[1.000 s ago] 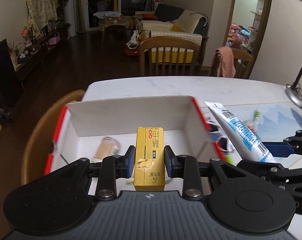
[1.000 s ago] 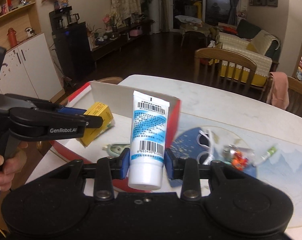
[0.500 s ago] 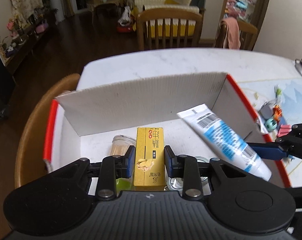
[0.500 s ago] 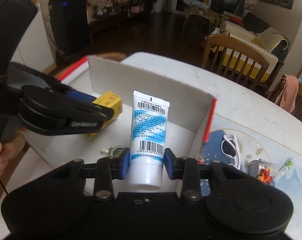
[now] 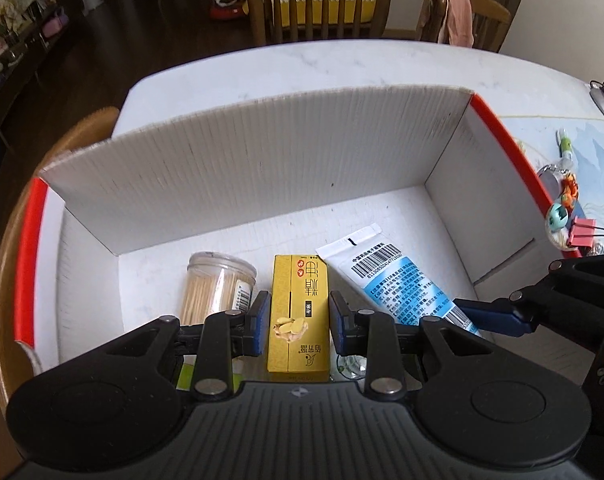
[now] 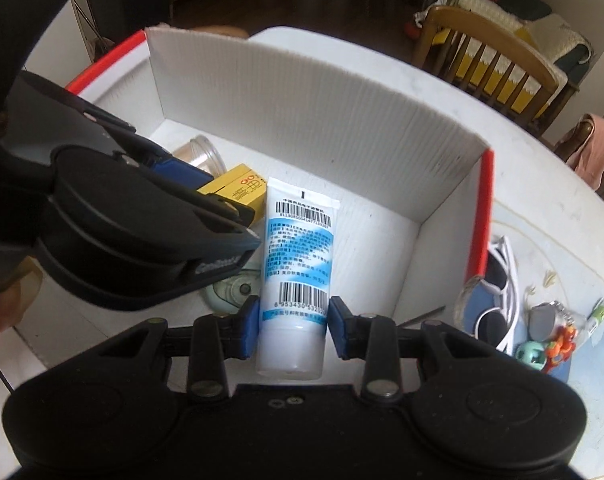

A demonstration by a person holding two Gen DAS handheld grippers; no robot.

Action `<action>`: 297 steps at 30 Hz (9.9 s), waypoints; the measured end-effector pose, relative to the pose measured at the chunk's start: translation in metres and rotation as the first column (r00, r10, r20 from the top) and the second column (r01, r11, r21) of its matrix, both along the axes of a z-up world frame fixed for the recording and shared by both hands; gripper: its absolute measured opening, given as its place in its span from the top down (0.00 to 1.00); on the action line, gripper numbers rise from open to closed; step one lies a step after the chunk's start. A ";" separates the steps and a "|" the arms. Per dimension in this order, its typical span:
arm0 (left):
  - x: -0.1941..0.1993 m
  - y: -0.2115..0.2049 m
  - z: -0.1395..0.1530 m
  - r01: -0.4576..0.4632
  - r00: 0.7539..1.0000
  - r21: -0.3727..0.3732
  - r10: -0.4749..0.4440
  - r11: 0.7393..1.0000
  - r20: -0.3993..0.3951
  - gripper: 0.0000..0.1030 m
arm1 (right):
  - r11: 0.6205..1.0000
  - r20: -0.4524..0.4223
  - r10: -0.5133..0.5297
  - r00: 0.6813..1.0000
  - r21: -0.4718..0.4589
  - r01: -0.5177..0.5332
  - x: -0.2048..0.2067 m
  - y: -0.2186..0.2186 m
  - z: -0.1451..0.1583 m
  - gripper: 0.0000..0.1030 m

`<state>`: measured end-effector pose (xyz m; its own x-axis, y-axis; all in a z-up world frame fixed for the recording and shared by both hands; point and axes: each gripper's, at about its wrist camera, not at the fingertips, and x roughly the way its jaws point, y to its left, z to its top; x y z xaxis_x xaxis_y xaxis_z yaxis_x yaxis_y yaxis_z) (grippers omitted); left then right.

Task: Organize rigid objects
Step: 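Carry the toothpaste tube and yellow box with both tools into the red box, then lower and release the tube with the right tool while the left tool releases the yellow box, then withdraw both tools from the box toward the remaining toys, then grasp the green stick with the left tool while the right tool grasps the pink-haired doll, then carry the green stick and doll figure with both tools into the red box, then open the right tool dropping the doll while the left tool releases the green stick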

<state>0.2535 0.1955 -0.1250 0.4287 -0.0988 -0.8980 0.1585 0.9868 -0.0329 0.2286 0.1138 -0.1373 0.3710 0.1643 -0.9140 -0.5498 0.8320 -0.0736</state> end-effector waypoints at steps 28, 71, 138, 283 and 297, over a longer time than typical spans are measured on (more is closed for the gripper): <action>-0.009 0.020 0.018 -0.064 0.997 -0.032 0.063 0.997 -0.033 0.71 | 0.991 -0.010 -0.014 1.000 0.130 0.015 -0.018 -0.025 0.016 0.58; -0.130 -0.096 0.115 -0.001 0.960 -0.110 0.032 0.994 0.279 0.18 | 0.912 0.161 -0.158 0.974 0.402 0.082 -0.093 -0.219 0.110 0.10; -0.073 -0.251 -0.033 -0.278 0.929 -0.129 0.301 0.952 0.216 0.13 | 0.949 0.160 0.063 0.985 0.295 -0.109 -0.011 -0.285 -0.044 0.25; -0.055 0.060 0.025 -0.206 0.970 -0.028 0.208 0.978 0.127 0.84 | 0.976 0.136 0.054 0.989 0.202 -0.081 -0.028 -0.021 0.027 0.31; -0.093 0.043 0.056 -0.171 0.967 -0.080 0.182 0.982 0.176 0.83 | 0.950 0.192 0.044 0.980 0.295 -0.100 -0.056 -0.053 0.068 0.26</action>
<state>0.1610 0.2381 -0.0687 0.5997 -0.0613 -0.7978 -0.0089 0.9965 -0.0832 0.1727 0.0611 -0.0696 0.5024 0.4546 -0.7354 -0.6099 0.7893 0.0712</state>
